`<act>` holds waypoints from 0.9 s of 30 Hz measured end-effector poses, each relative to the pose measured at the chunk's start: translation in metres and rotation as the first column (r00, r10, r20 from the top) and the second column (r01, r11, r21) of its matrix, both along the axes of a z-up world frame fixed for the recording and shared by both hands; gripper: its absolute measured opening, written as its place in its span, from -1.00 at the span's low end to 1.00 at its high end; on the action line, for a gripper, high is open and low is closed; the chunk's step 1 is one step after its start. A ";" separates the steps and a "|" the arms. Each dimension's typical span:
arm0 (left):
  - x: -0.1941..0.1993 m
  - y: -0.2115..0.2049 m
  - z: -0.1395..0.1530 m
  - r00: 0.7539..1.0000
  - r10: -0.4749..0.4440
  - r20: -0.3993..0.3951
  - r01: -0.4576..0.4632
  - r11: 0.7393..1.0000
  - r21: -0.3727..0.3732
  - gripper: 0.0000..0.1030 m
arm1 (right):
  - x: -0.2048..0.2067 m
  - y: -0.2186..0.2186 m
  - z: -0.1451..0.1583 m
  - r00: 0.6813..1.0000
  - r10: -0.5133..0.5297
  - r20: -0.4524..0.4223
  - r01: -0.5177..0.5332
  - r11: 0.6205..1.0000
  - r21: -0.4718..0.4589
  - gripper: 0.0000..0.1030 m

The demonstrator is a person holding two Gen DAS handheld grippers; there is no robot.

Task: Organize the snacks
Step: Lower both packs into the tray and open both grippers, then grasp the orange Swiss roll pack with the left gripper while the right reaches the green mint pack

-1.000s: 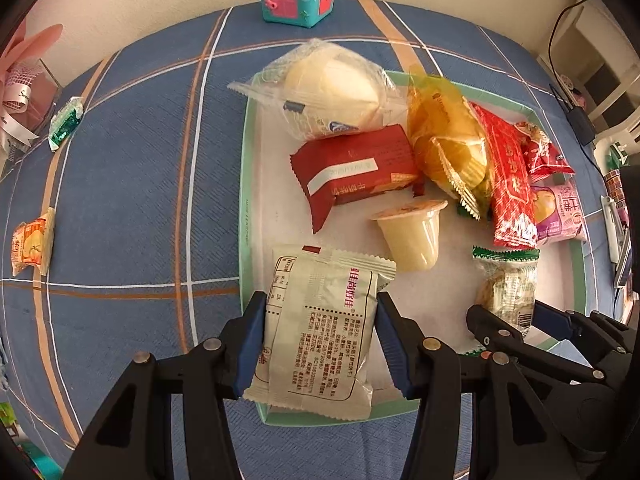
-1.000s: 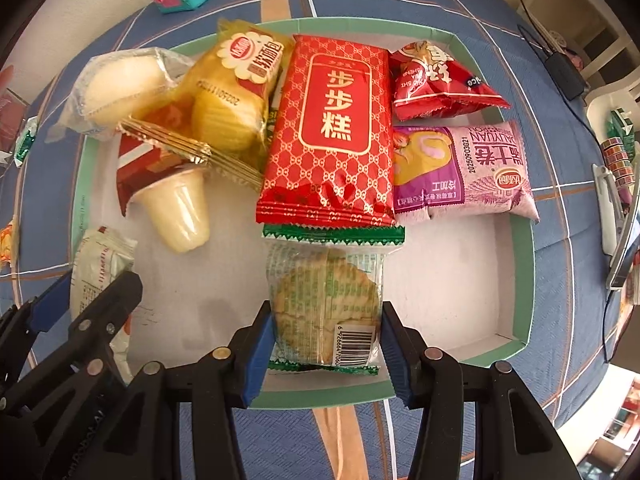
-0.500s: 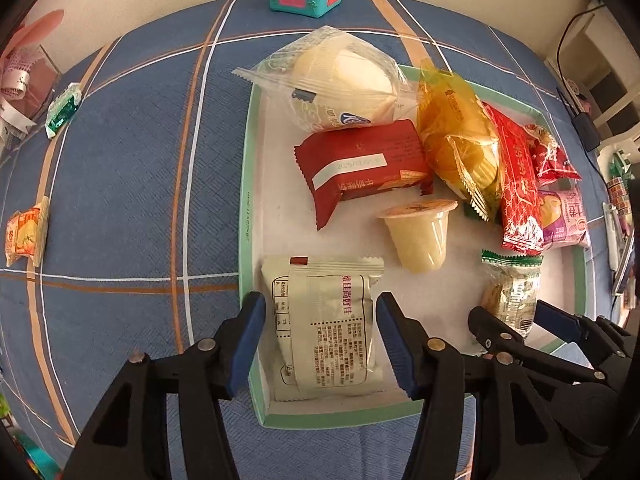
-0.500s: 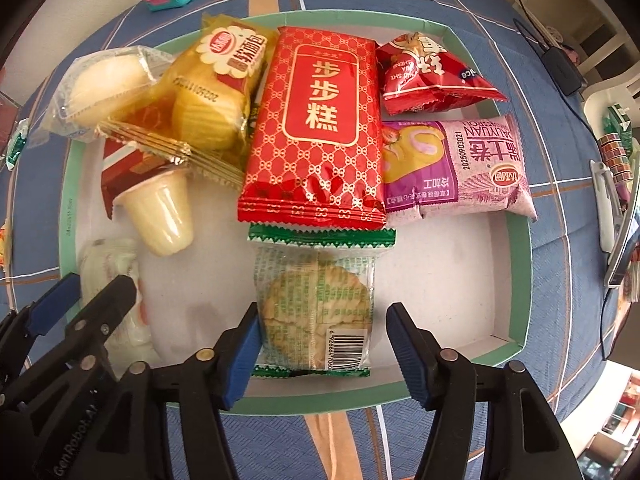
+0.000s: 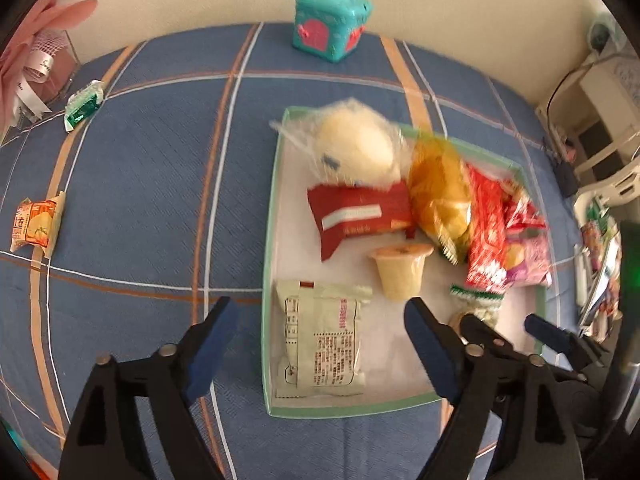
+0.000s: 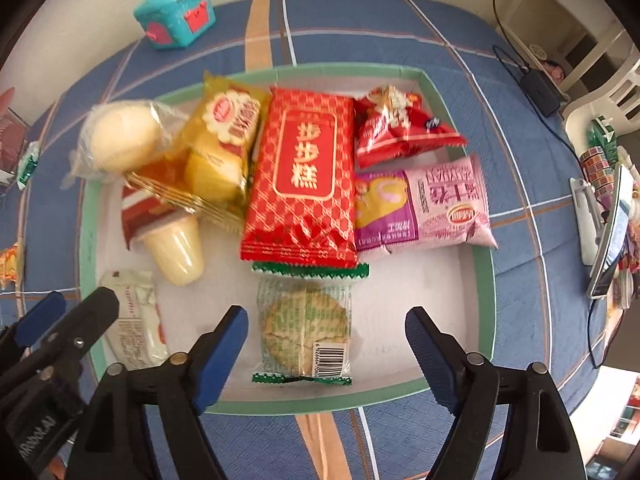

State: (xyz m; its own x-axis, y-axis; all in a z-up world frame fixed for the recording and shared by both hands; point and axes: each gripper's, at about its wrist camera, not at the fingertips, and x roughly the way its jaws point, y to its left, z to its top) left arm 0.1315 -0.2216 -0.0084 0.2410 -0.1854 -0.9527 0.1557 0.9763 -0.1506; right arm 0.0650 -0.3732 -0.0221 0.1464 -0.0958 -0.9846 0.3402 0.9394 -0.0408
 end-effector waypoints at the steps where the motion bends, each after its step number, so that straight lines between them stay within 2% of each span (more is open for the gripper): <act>1: -0.002 0.003 0.004 1.000 0.005 0.011 -0.005 1.000 -0.004 0.75 | 0.000 0.000 0.002 1.000 0.006 0.007 -0.006 1.000 0.001 0.66; 3: -0.002 0.007 0.012 0.999 0.013 0.038 -0.013 1.000 0.004 0.81 | 0.002 0.004 0.008 1.000 0.020 0.020 -0.020 1.000 -0.005 0.92; 4: -0.002 0.010 0.016 0.998 0.018 0.052 -0.018 1.000 0.010 0.82 | 0.004 0.006 0.011 0.999 0.029 0.029 -0.029 1.000 -0.005 0.96; 10: 0.000 0.019 0.026 0.992 0.059 0.109 -0.066 0.996 0.057 0.92 | 0.004 0.021 0.024 0.996 0.044 0.072 -0.043 0.999 -0.003 0.99; 18: 0.003 0.065 0.032 0.981 0.133 0.141 -0.149 0.983 0.110 0.93 | 0.011 0.050 0.043 0.985 0.091 0.146 -0.093 0.996 0.005 1.00; 23: 0.008 0.102 0.029 0.970 0.189 0.150 -0.214 0.962 0.167 0.93 | 0.021 0.084 0.042 0.971 0.172 0.165 -0.178 0.984 0.025 1.00; 27: 0.012 0.132 0.025 0.958 0.245 0.147 -0.269 0.946 0.183 0.93 | 0.027 0.113 0.036 0.961 0.218 0.168 -0.228 0.972 0.047 1.00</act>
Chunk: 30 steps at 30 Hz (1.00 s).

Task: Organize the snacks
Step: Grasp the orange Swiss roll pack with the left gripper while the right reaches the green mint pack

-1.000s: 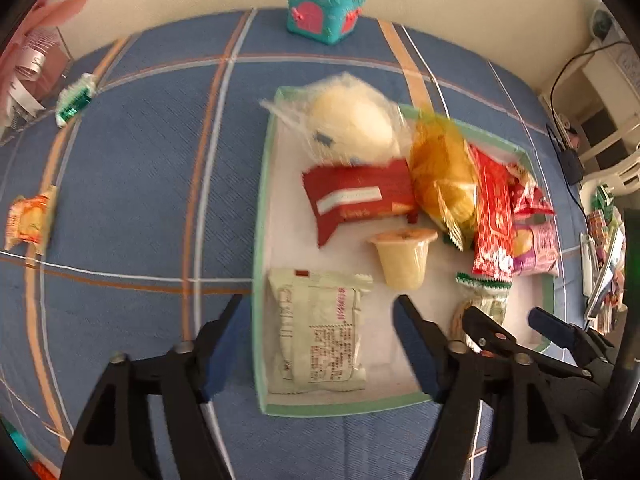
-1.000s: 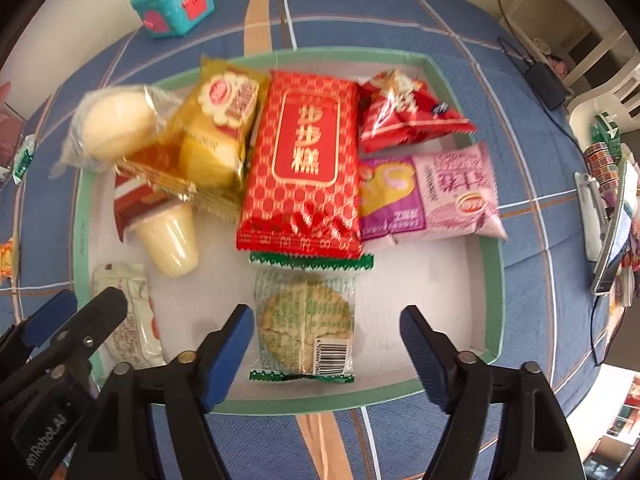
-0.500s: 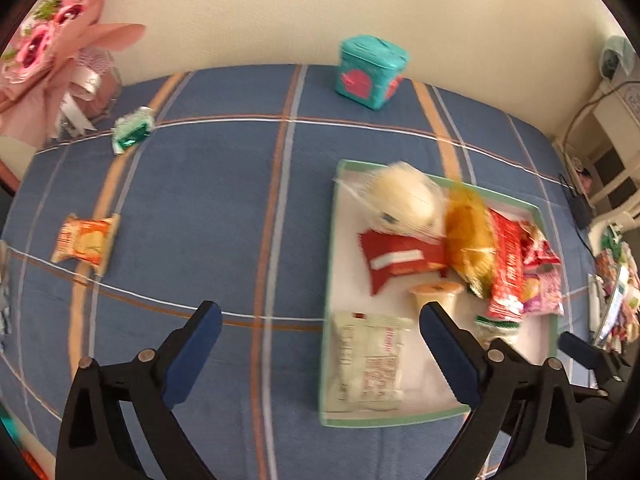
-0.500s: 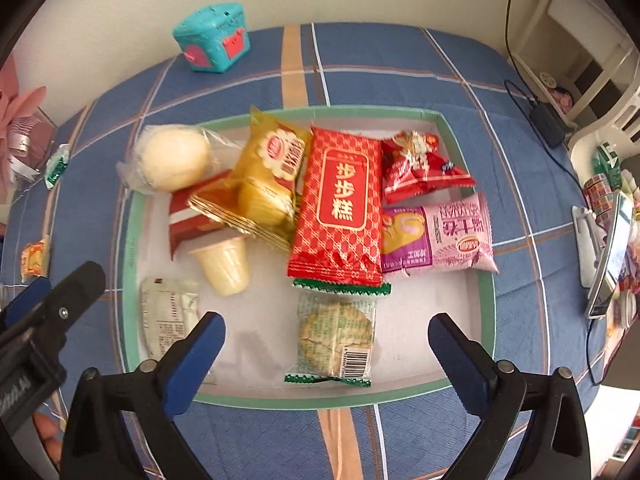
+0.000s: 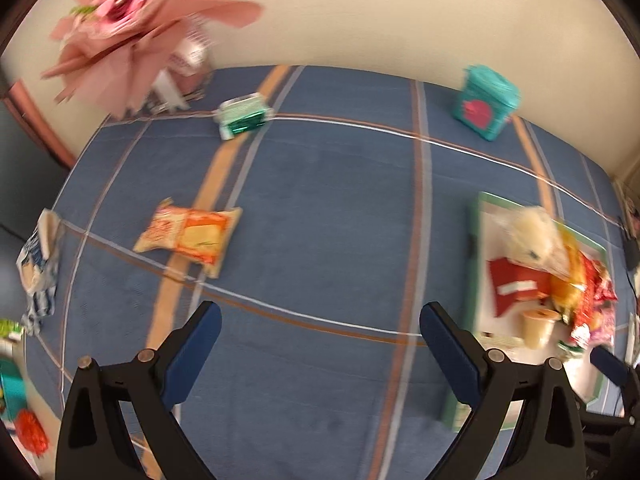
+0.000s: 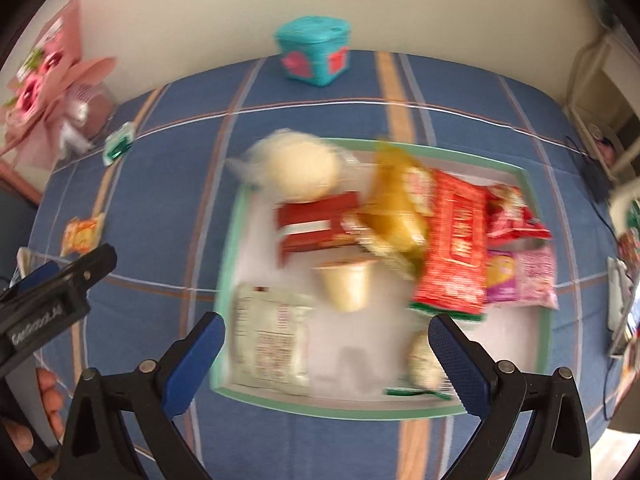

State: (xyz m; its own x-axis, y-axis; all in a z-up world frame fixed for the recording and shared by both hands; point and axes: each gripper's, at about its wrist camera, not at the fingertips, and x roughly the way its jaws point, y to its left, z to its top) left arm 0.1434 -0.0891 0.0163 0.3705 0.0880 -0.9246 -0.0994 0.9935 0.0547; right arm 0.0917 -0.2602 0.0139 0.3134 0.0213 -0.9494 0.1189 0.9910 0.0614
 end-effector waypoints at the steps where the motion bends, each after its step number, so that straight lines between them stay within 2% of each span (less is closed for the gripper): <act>1: 0.001 0.010 -0.002 1.000 0.022 -0.004 -0.022 1.000 0.000 0.93 | 0.002 0.008 -0.002 1.000 0.013 -0.001 -0.013 1.000 0.003 1.00; 8: -0.001 0.053 -0.012 0.990 0.135 -0.032 -0.135 0.991 -0.009 0.93 | 0.015 0.062 -0.009 0.995 0.100 0.021 -0.101 0.994 0.045 1.00; 14: 0.001 0.066 -0.023 0.982 0.178 -0.060 -0.180 0.983 -0.033 0.93 | 0.024 0.098 -0.012 0.987 0.153 0.044 -0.157 0.984 0.083 1.00; 18: 0.007 0.072 -0.028 0.983 0.171 -0.068 -0.175 0.983 -0.051 0.93 | 0.028 0.109 -0.017 0.986 0.164 0.036 -0.167 0.982 0.094 1.00; 21: 0.010 0.082 -0.033 0.989 0.140 -0.044 -0.143 0.987 -0.068 0.93 | 0.034 0.114 -0.021 0.985 0.168 0.032 -0.171 0.980 0.099 1.00; 24: 0.014 0.098 -0.044 0.983 0.165 -0.082 -0.174 0.978 -0.113 0.93 | 0.042 0.116 -0.024 0.985 0.169 0.036 -0.172 0.980 0.101 1.00; 30: 0.024 0.127 -0.046 0.973 0.222 -0.065 -0.230 0.961 -0.151 0.92 | 0.056 0.120 -0.026 0.984 0.174 0.043 -0.178 0.979 0.104 1.00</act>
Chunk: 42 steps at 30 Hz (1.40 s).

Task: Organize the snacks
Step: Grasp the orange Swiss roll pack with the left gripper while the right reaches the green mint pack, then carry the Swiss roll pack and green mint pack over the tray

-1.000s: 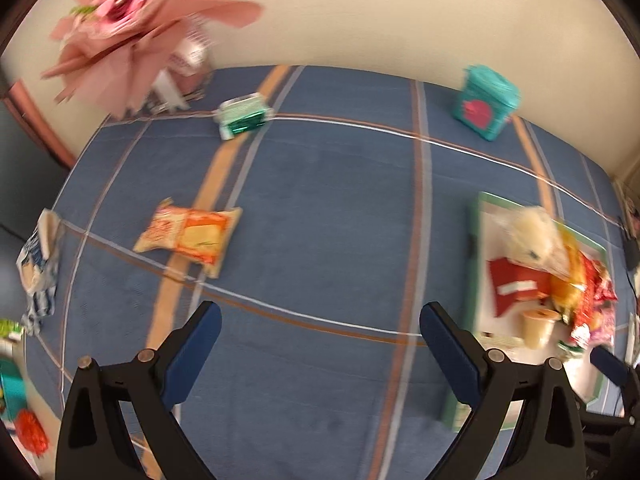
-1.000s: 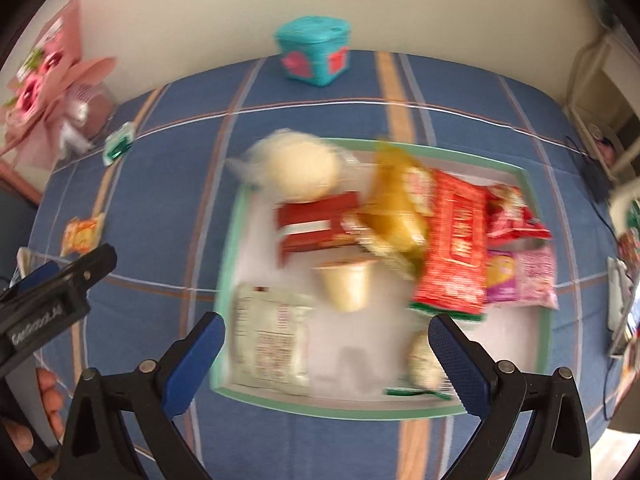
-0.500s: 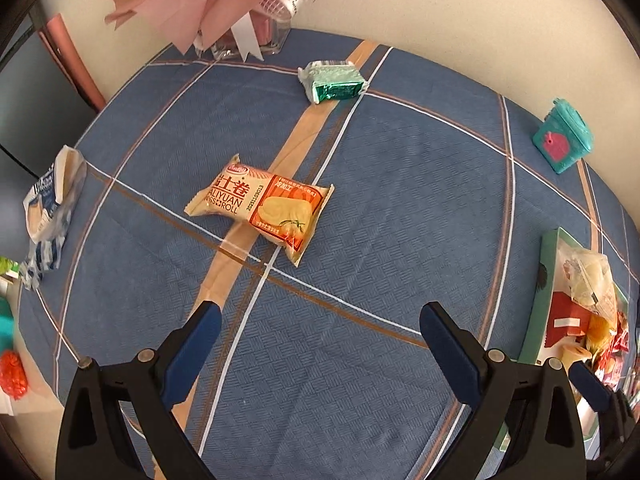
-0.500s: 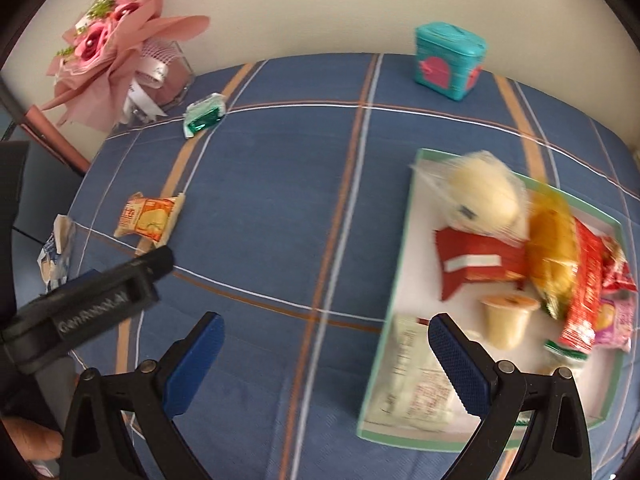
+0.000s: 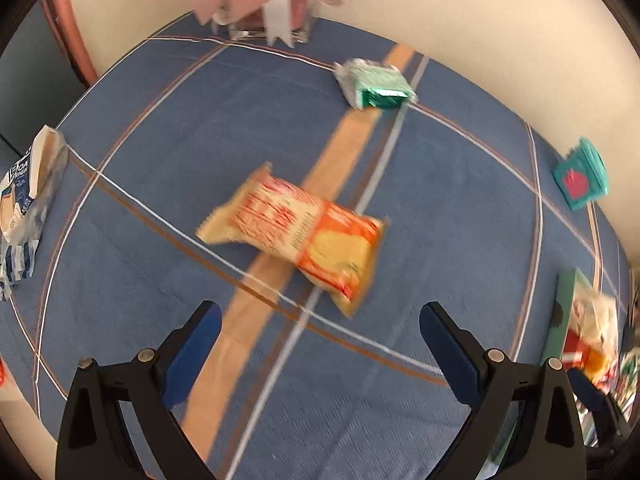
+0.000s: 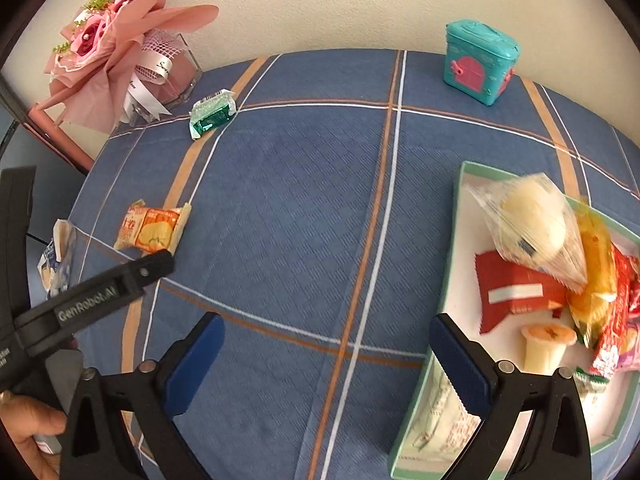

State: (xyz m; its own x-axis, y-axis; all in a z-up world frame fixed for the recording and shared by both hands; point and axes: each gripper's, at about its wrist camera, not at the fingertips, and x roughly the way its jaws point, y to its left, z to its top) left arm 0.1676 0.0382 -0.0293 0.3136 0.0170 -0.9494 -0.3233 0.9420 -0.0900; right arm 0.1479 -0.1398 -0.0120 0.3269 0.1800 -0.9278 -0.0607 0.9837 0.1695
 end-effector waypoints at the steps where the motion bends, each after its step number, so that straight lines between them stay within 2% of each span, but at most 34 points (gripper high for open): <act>1: 0.002 0.005 -0.001 1.000 0.007 0.003 -0.007 1.000 -0.019 0.91 | 0.003 0.001 0.000 1.000 0.003 0.002 -0.003 1.000 -0.001 1.00; 4: 0.009 0.017 -0.002 0.999 0.035 0.010 -0.034 0.996 -0.087 0.81 | 0.010 0.005 -0.002 1.000 0.012 0.005 -0.012 1.000 -0.002 1.00; 7: 0.017 0.023 -0.005 0.998 0.060 0.009 -0.058 0.988 -0.143 0.59 | 0.018 0.009 -0.006 1.000 0.019 0.007 -0.019 1.000 -0.009 1.00; 11: 0.028 0.021 -0.011 0.998 0.056 0.015 -0.053 0.985 -0.162 0.55 | 0.026 0.012 -0.011 1.000 0.028 0.006 -0.028 1.000 -0.010 1.00; 16: 0.049 0.015 -0.018 0.999 0.036 0.021 -0.033 0.988 -0.151 0.49 | 0.034 0.012 -0.017 1.000 0.028 0.009 -0.028 0.999 -0.018 1.00; 18: 0.057 0.015 -0.021 0.999 0.032 0.019 -0.029 0.990 -0.141 0.27 | 0.037 0.011 -0.019 1.000 0.026 0.013 -0.026 1.000 -0.017 1.00; 22: 0.066 0.011 -0.024 1.000 -0.002 0.014 0.003 0.995 -0.097 -0.02 | 0.045 0.009 -0.023 1.000 0.020 0.014 -0.020 1.000 -0.013 1.00; 23: 0.067 0.011 -0.025 1.000 -0.007 0.013 0.008 0.996 -0.089 -0.18 | 0.047 0.008 -0.024 1.000 0.016 0.016 -0.016 1.000 -0.013 1.00; 24: 0.067 0.012 -0.026 1.000 -0.009 0.015 0.010 0.996 -0.088 -0.23 | 0.049 0.008 -0.024 1.000 0.013 0.017 -0.013 1.000 -0.014 1.00; 33: 0.093 0.036 -0.016 0.997 -0.049 0.061 0.052 0.997 -0.052 -0.28 | 0.094 0.027 -0.013 0.999 0.028 0.045 -0.029 0.999 0.013 1.00; 36: 0.105 0.052 -0.008 0.995 -0.054 0.083 0.056 0.998 -0.022 -0.28 | 0.118 0.045 -0.006 0.996 0.044 0.072 -0.048 0.998 0.050 0.99; 42: 0.130 0.078 -0.003 0.988 -0.091 0.123 0.088 0.996 0.031 -0.28 | 0.166 0.100 -0.005 0.989 0.095 0.111 -0.098 0.995 0.024 0.89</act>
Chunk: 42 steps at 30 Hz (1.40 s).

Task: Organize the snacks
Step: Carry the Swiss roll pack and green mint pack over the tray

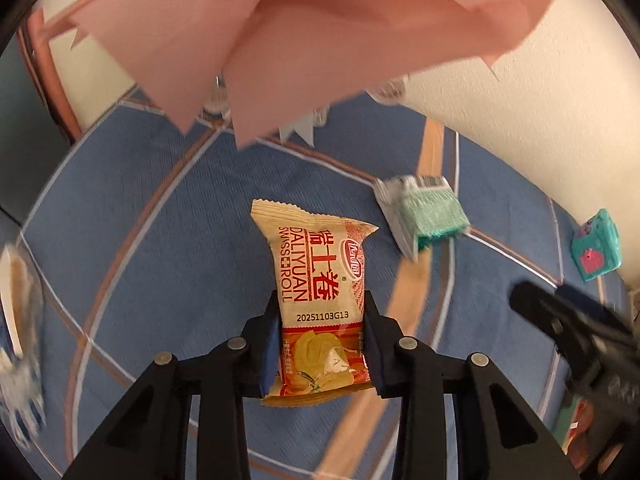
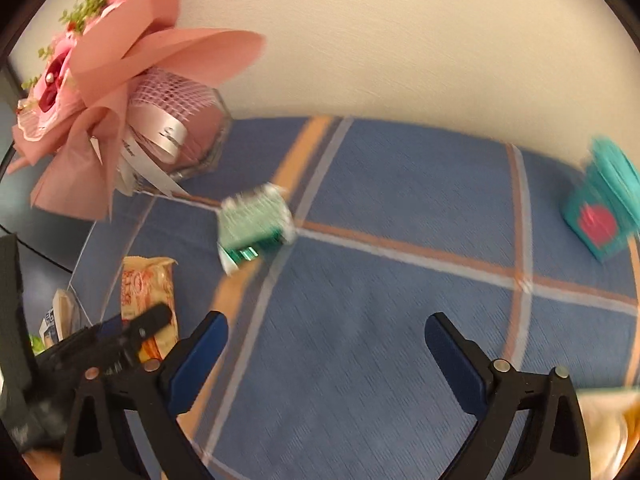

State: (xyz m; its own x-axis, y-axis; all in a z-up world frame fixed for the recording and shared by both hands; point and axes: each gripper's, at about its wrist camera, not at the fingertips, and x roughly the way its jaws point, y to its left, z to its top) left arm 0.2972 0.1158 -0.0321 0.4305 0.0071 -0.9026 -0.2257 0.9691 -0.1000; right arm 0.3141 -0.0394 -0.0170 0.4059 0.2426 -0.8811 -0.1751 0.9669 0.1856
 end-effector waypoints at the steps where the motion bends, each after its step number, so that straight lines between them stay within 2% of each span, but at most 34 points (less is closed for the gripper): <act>1: 0.000 -0.002 -0.003 1.000 -0.010 0.008 0.010 1.000 0.017 -0.28 | 0.007 0.009 -0.002 1.000 0.009 0.005 -0.009 1.000 -0.003 0.86; 3: 0.005 0.001 -0.003 0.999 -0.030 0.017 0.029 0.999 0.034 -0.29 | 0.019 0.025 -0.005 1.000 0.023 0.010 -0.023 1.000 -0.010 0.74; 5: 0.013 0.004 -0.005 0.999 -0.045 0.026 0.044 0.998 0.038 -0.29 | 0.030 0.040 -0.010 0.999 0.040 0.013 -0.040 0.999 -0.008 0.73; 8: 0.016 0.010 -0.007 0.998 -0.060 0.034 0.058 0.997 0.041 -0.29 | 0.042 0.063 -0.019 0.998 0.067 0.014 -0.066 0.995 -0.075 0.60; 13: 0.004 0.018 -0.012 0.997 -0.069 0.032 0.068 0.997 0.039 -0.29 | 0.053 0.076 -0.032 0.998 0.061 0.001 -0.061 0.992 -0.114 0.51; 15: 0.000 0.023 -0.012 0.997 -0.069 0.030 0.068 0.997 0.035 -0.29 | 0.053 0.079 -0.035 0.998 0.066 -0.003 -0.066 0.991 -0.113 0.30; 16: 0.000 0.024 -0.013 0.997 -0.068 0.031 0.067 0.997 0.031 -0.29 | 0.053 0.080 -0.035 0.998 0.066 0.001 -0.065 0.990 -0.122 0.30; 18: -0.001 0.025 -0.014 0.997 -0.062 0.035 0.061 0.998 0.022 -0.29 | 0.050 0.082 -0.033 0.997 0.071 0.012 -0.069 0.990 -0.124 0.14; 20: -0.002 0.022 -0.013 0.998 -0.058 0.028 0.057 0.998 0.018 -0.29 | 0.045 0.079 -0.031 0.998 0.063 0.003 -0.062 0.991 -0.117 0.13; 24: -0.006 0.017 -0.005 0.998 -0.058 0.016 0.058 0.998 0.013 -0.29 | 0.029 0.066 -0.023 0.999 0.051 -0.006 -0.051 0.994 -0.098 0.11; 27: -0.014 0.007 0.008 0.998 -0.062 0.015 0.062 0.997 0.038 -0.29 | 0.008 0.053 -0.009 0.999 0.053 0.002 -0.053 0.994 -0.091 0.11; 33: -0.039 -0.032 0.034 0.997 -0.076 -0.002 0.076 0.995 0.061 -0.29 | -0.046 0.012 0.026 0.999 0.037 0.028 -0.033 0.991 -0.127 0.11; 42: -0.098 -0.110 0.067 0.994 -0.113 -0.002 0.113 0.993 -0.036 -0.29 | -0.125 -0.069 0.063 0.997 -0.054 0.049 0.061 0.987 -0.151 0.11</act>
